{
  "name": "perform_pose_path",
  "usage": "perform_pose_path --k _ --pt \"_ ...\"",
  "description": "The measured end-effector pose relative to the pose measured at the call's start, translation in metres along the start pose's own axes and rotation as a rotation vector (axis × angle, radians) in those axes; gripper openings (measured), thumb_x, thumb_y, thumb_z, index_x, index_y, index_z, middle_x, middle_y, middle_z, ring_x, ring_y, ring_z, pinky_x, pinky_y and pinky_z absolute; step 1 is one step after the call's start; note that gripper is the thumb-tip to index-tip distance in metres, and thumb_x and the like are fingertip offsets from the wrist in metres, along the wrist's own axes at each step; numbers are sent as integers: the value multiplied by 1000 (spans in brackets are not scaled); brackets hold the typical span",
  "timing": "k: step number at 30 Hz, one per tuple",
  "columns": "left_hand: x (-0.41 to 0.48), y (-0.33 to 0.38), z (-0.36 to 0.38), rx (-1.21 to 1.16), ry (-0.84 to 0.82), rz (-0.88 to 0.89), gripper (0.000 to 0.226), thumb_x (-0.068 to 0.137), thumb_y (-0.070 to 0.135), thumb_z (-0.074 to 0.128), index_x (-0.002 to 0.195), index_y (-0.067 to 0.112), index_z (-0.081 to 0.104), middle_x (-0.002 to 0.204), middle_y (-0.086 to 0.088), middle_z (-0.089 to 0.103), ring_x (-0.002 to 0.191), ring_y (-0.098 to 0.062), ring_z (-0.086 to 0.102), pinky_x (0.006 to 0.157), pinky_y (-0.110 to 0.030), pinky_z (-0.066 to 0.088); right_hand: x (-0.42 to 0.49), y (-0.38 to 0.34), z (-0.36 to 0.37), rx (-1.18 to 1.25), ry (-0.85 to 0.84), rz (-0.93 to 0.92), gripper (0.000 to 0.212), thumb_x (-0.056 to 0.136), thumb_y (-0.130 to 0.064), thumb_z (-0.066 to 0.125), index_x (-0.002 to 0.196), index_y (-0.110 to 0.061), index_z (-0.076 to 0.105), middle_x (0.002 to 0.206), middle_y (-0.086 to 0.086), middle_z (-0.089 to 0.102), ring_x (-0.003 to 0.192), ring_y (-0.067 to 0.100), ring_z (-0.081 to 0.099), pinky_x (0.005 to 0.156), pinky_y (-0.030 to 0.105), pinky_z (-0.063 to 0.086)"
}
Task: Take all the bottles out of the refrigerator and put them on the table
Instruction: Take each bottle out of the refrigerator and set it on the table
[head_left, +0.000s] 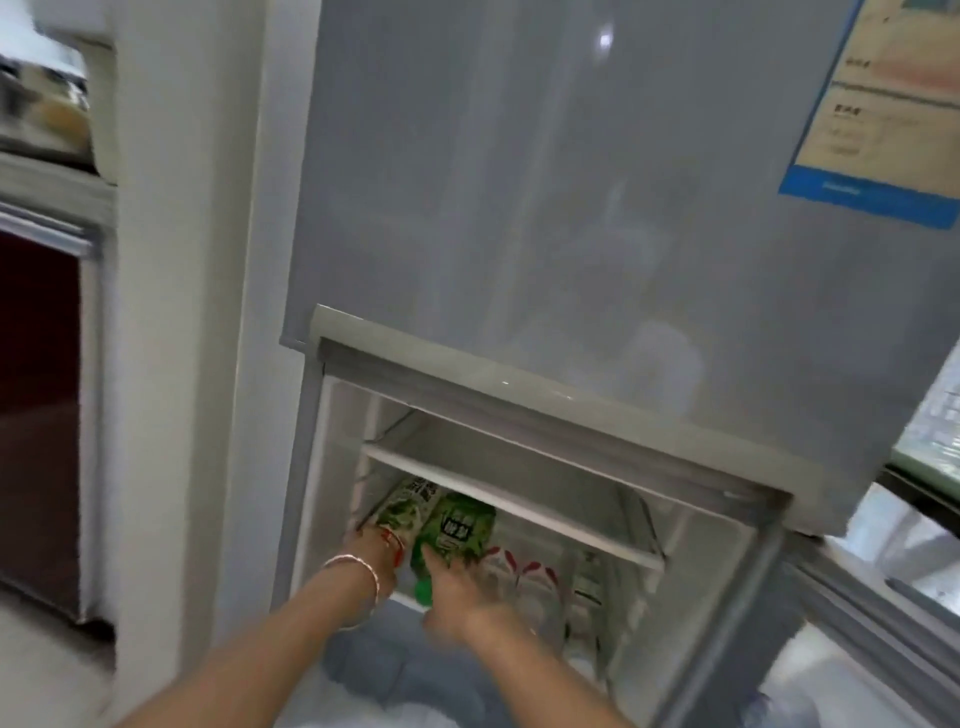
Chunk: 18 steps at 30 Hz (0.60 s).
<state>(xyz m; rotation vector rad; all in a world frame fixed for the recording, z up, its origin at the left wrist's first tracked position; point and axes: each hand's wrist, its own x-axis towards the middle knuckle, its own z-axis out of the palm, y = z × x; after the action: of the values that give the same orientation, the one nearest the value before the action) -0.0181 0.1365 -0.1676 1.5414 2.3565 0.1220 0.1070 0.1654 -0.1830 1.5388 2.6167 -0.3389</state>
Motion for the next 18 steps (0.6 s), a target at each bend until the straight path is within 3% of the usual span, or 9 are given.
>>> perform_pose_path --k 3,7,11,15,18 --pt "34 2 21 -152 85 -114 55 97 23 46 145 4 28 149 -11 37 136 -23 42 108 -26 36 23 7 9 -35 3 -18 94 86 -15 61 155 -35 0 165 10 -3 151 34 3 120 55 11" --pt "57 4 41 -304 57 -233 69 92 36 55 146 6 25 148 -11 40 133 -23 45 109 -26 37 47 11 19 -58 -2 -48 93 86 -13 60 154 -37 1 164 13 -2 151 35 1 120 56 5" --pt "66 -2 55 -372 75 -333 90 87 37 61 148 -4 9 148 -16 38 136 -30 41 111 -34 34 53 11 25 -73 -1 -69 93 86 -12 59 154 -37 1 164 15 -4 151 36 1 119 60 4" --pt "67 -9 60 -514 141 -387 67 91 28 52 142 -4 24 143 -20 44 133 -34 43 111 -39 35 49 10 25 -79 -7 -67 94 87 -16 61 155 -36 -1 164 15 -5 151 36 0 118 58 5" --pt "48 -8 57 -486 177 -284 73 85 22 61 142 6 19 127 -19 55 117 -34 56 99 -40 47 37 9 18 -40 -2 -43 99 85 -13 62 153 -40 -4 164 13 -5 151 36 0 119 58 7"
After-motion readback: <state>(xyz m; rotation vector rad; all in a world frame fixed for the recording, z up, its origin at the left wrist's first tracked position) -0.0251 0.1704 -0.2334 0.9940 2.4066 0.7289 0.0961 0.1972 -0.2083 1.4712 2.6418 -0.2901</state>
